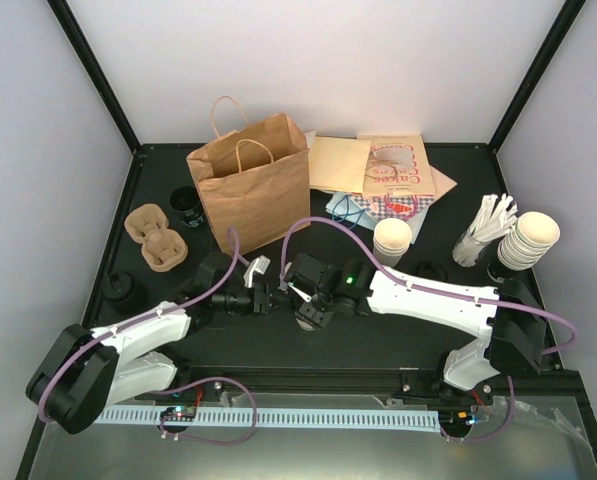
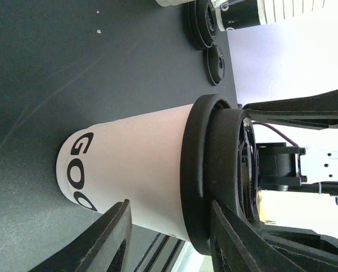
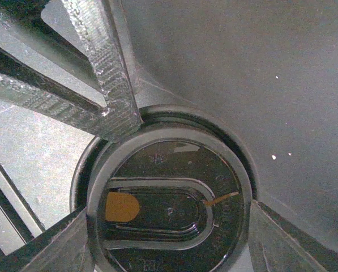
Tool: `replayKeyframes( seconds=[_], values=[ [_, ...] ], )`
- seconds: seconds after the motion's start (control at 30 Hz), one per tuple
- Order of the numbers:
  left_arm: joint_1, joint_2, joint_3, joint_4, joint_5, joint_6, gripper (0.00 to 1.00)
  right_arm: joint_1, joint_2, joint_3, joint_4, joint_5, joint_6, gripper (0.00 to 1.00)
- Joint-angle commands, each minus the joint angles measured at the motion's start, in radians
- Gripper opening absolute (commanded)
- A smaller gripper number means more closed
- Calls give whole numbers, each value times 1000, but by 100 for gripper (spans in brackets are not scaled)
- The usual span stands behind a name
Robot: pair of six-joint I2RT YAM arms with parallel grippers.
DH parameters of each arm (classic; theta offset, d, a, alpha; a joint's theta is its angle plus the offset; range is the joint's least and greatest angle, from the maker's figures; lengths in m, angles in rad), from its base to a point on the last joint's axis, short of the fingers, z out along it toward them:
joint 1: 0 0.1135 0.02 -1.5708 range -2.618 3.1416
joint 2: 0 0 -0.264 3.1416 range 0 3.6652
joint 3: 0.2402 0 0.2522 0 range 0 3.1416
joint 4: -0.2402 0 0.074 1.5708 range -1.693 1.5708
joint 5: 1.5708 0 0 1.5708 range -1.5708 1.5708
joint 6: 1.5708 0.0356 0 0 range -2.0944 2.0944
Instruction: Pack the takeout coffee
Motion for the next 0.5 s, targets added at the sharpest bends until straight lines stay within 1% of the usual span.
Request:
replayKeyframes(
  seconds=[0.0, 0.27, 0.37, 0.47],
  values=[
    [-25, 31, 43, 55, -27, -19, 40, 18, 45, -42, -87, -43, -8, 65],
    [-26, -30, 43, 20, -75, -18, 40, 18, 49, -43, -86, -39, -8, 65],
    [-27, -1, 66, -46, -90, 9, 40, 17, 49, -45, -84, -44, -10, 65],
    [-27, 58, 67, -29, -86, -4, 39, 18, 49, -47, -80, -52, -18, 65]
  ],
)
